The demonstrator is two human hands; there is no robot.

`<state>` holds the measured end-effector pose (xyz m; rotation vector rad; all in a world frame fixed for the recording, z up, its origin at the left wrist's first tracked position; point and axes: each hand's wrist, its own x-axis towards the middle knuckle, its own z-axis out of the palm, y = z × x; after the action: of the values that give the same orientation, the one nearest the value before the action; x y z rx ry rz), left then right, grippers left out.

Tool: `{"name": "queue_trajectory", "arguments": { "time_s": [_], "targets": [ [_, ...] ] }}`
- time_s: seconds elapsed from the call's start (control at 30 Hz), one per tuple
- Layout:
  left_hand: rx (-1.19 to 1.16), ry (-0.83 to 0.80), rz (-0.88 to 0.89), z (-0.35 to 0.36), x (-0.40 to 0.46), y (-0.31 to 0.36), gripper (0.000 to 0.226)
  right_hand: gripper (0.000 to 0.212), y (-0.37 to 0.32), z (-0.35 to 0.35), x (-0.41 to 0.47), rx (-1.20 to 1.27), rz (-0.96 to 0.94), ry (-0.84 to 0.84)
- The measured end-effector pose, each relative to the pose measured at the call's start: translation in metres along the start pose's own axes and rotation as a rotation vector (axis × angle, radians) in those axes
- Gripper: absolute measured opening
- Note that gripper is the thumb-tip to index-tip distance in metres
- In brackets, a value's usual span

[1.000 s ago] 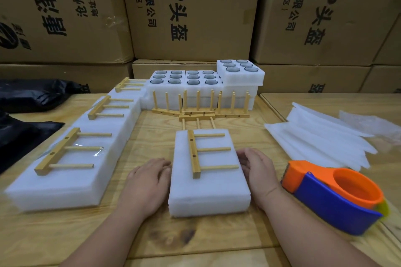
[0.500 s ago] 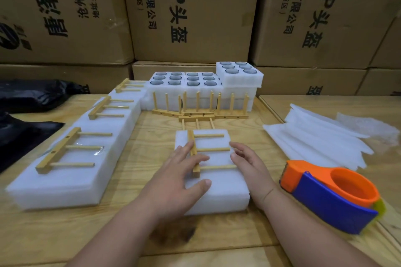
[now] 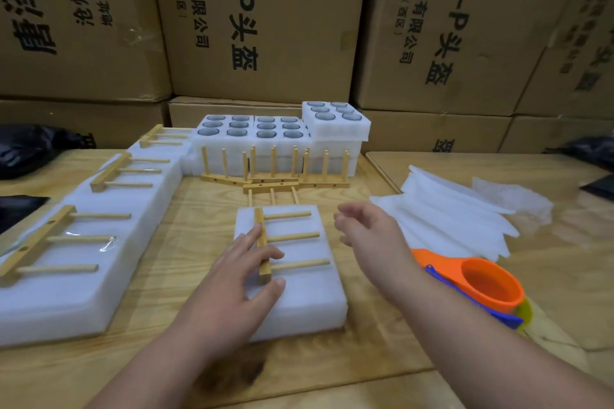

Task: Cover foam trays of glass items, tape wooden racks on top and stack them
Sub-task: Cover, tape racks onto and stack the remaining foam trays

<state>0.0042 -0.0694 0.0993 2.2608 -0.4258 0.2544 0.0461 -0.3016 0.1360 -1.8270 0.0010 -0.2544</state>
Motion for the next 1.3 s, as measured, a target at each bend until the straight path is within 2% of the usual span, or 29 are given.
{"name": "queue_trajectory", "arguments": {
  "time_s": [0.07,0.1,0.2,0.3,0.4,0.57,0.73,0.83,0.97,1.13,1.3],
  "targets": [
    [0.001,0.012,0.005,0.001,0.0,-0.001,0.026,0.018,-0.027,-0.035,-0.004,-0.315,-0.188,0.085],
    [-0.001,0.019,0.006,0.002,0.0,-0.001,0.026,0.021,-0.037,-0.054,-0.005,-0.504,-0.208,0.109],
    [-0.008,0.019,0.013,0.003,-0.001,-0.002,0.029,0.056,-0.046,-0.104,-0.007,-1.104,0.039,0.034],
    [0.002,0.014,0.012,0.002,-0.001,-0.002,0.028,0.07,-0.034,-0.128,-0.02,-1.339,0.299,-0.129],
    [0.006,0.003,-0.008,0.001,-0.002,0.001,0.026,0.063,-0.008,-0.136,-0.037,-1.332,0.37,-0.214],
    [-0.011,-0.003,-0.008,-0.007,-0.004,0.01,0.036,0.051,0.018,-0.14,-0.055,-1.304,0.231,-0.148],
    [-0.083,0.116,0.162,-0.03,-0.007,0.045,0.047,0.048,0.019,-0.134,-0.065,-1.035,-0.221,0.004],
    [-0.141,0.108,0.25,-0.044,-0.005,0.073,0.051,0.037,0.004,-0.122,-0.067,-0.984,-0.481,-0.004],
    [-0.156,0.048,0.34,-0.057,-0.005,0.098,0.053,0.04,-0.013,-0.108,-0.068,-0.897,-0.705,-0.062],
    [-0.051,-0.011,0.423,-0.069,-0.008,0.11,0.051,0.035,-0.019,-0.096,-0.071,-0.838,-0.866,-0.083],
    [0.046,-0.091,0.459,-0.071,-0.008,0.114,0.028,0.029,-0.027,-0.089,-0.073,-0.82,-0.901,-0.135]
  ]
}}
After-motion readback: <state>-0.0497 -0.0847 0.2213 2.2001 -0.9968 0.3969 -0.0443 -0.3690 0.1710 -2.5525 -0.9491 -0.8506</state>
